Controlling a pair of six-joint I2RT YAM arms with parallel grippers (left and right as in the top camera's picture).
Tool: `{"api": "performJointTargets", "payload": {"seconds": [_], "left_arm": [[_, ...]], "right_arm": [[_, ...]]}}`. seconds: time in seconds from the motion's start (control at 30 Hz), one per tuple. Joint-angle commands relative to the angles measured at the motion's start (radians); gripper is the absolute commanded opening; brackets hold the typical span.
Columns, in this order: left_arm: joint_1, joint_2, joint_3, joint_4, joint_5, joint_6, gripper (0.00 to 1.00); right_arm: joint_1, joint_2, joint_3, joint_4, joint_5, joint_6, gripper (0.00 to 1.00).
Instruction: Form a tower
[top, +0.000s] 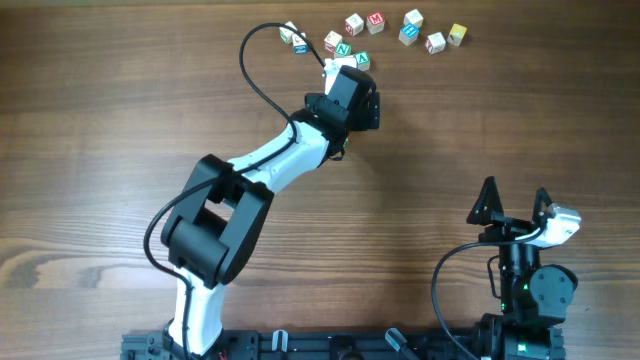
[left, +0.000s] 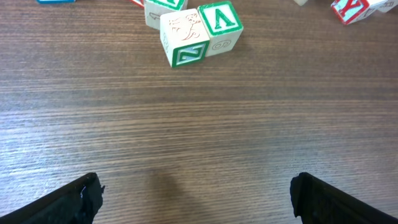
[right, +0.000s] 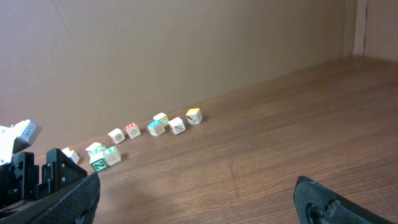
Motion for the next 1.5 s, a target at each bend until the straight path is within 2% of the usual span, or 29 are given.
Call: {"api": "performJointTargets", "payload": {"seconds": [0.0, 0.13, 0.27, 0.43, 0.6, 0.8, 1.47], "left_arm": [[-0.002, -0.041, -0.006, -0.071, 0.004, -0.047, 1.0], [0.011, -0.05, -0.006, -0.156, -0.028, -0.099, 1.0], [0.01, -0.108, -0.006, -0.225, 0.013, -0.102, 1.0], [0.004, -0.166, -0.006, -0.256, 0.062, -0.122, 1.0], [0.003, -0.168, -0.006, -0.292, 0.064, -0.124, 1.0], [-0.006, -0.168, -0.006, -0.335, 0.14, -0.124, 1.0], [-0.047, -0.16, -0.006, -0.343, 0.135, -0.124, 1.0]], "right_arm": [[-0.005, 0.0, -0.001, 0.002, -0.009, -0.014, 1.0], [-0.005, 0.0, -0.001, 0.002, -0.009, -0.013, 1.0], [-0.005, 0.0, -0.001, 0.002, -0.009, -0.014, 1.0], [-0.005, 0.0, -0.001, 0.002, -0.009, -0.014, 1.0], [-0.005, 0.0, -0.001, 0.002, -0.009, -0.014, 1.0], [-0.005, 0.0, -0.001, 0.002, -0.009, -0.014, 1.0], [-0.005, 0.0, -0.001, 0.002, -0.009, -0.013, 1.0]]}}
